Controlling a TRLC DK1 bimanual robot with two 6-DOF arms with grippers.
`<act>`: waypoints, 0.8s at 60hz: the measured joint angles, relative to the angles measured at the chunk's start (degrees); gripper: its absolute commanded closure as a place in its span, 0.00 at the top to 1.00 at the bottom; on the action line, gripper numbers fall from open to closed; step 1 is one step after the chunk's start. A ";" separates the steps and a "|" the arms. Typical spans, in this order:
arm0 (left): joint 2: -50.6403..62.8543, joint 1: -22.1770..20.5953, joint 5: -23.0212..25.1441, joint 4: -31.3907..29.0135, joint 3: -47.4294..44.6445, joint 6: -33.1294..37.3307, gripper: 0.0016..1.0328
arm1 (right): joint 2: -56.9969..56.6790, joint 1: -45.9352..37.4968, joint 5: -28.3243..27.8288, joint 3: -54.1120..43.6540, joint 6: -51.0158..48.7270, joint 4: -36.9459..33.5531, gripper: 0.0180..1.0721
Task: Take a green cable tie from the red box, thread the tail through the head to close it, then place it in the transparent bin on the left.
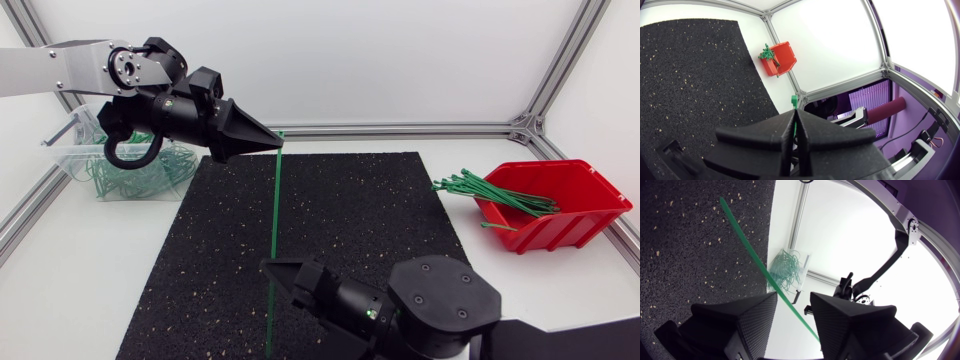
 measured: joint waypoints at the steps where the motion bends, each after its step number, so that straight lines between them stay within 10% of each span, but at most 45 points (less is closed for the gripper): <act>1: 0.00 0.00 0.00 -0.52 0.20 0.39 0.03 | 0.26 0.00 0.00 -0.04 0.00 -0.02 0.40; 48: 2.86 0.70 -0.11 -11.93 3.91 12.68 0.03 | 5.86 2.86 0.22 -0.68 0.04 1.09 0.40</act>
